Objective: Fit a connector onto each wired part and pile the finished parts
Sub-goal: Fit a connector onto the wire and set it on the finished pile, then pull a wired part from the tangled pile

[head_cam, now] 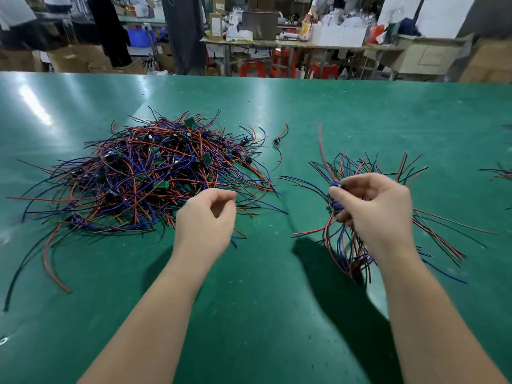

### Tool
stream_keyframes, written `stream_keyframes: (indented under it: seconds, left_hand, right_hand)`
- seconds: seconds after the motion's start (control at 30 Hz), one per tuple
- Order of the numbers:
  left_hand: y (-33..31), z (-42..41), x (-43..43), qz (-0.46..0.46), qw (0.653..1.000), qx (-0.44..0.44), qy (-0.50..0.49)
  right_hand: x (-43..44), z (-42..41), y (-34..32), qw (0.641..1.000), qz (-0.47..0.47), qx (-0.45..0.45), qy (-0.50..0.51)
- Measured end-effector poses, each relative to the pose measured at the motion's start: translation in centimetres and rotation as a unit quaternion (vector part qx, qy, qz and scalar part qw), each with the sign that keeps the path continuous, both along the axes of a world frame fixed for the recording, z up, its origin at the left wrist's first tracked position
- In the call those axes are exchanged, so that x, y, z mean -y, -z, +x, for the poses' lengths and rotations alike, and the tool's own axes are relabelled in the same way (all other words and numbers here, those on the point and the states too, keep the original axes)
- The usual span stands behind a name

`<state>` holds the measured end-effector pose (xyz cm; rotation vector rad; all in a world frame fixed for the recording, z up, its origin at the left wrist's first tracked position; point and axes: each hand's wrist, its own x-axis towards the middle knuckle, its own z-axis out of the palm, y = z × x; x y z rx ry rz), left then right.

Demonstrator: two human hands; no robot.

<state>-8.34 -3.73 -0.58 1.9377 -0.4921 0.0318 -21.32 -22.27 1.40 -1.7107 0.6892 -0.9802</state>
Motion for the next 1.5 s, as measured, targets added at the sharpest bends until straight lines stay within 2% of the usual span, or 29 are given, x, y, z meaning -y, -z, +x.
stream_keyframes:
  seconds: [0.17,0.27,0.33,0.47,0.53,0.67,0.73,0.87,0.93,1.0,1.13,1.23,1.37,1.43,1.5]
  left_hand:
    - [0.3,1.2,-0.7,0.084,0.989,0.113,-0.054]
    - [0.8,1.9,-1.1,0.136,0.98,0.126,-0.07]
    - [1.1,2.2,-1.3,0.172,0.973,0.128,-0.082]
    - [1.9,2.5,-1.1,0.256,0.962,0.086,-0.049]
    - [2.4,2.4,-1.0,0.298,0.951,0.075,-0.027]
    - [2.8,2.5,-0.7,0.341,0.934,0.106,-0.032]
    - [2.6,2.6,-0.6,0.305,0.946,0.103,-0.044]
    - [2.3,2.5,-0.6,0.125,0.991,0.029,-0.028]
    - [2.4,2.5,-0.4,0.122,0.992,0.027,0.013]
    - [2.5,2.4,-0.1,0.155,0.986,0.041,0.039]
    - [2.9,2.2,0.6,0.2,0.978,0.06,0.024]
    - [2.6,2.2,0.7,0.092,0.995,0.021,0.01]
    - [1.2,1.0,0.5,-0.096,0.994,0.052,0.027]
    - [0.4,-0.5,0.6,-0.158,0.978,0.114,0.075]
    - [0.1,-2.1,1.0,-0.163,0.959,0.189,0.133]
  right_hand:
    - [2.2,-0.8,0.0,0.998,-0.027,-0.018,0.062]
    - [3.0,-0.8,0.5,0.991,-0.045,-0.07,0.101]
    - [3.6,-1.1,0.9,0.978,-0.071,-0.143,0.134]
    - [4.3,-1.9,1.5,0.913,-0.141,-0.36,0.135]
    - [4.3,-1.8,1.6,0.91,-0.135,-0.376,0.112]
    - [3.4,-1.1,1.2,0.925,-0.18,-0.316,0.114]
    - [2.7,-0.8,1.1,0.927,-0.205,-0.292,0.116]
    - [1.4,-0.3,1.0,0.94,-0.211,-0.252,0.095]
    - [0.9,-0.2,1.0,0.945,-0.21,-0.237,0.082]
    - [0.6,0.0,1.1,0.948,-0.209,-0.23,0.07]
    - [0.1,0.3,1.1,0.953,-0.207,-0.214,0.051]
    - [-0.3,0.5,1.2,0.966,-0.182,-0.184,0.026]
    - [-1.2,1.2,1.4,0.986,-0.064,-0.149,-0.046]
    - [-2.1,1.6,1.4,0.985,0.073,-0.102,-0.119]
    - [-3.0,2.1,1.1,0.952,0.228,-0.038,-0.201]
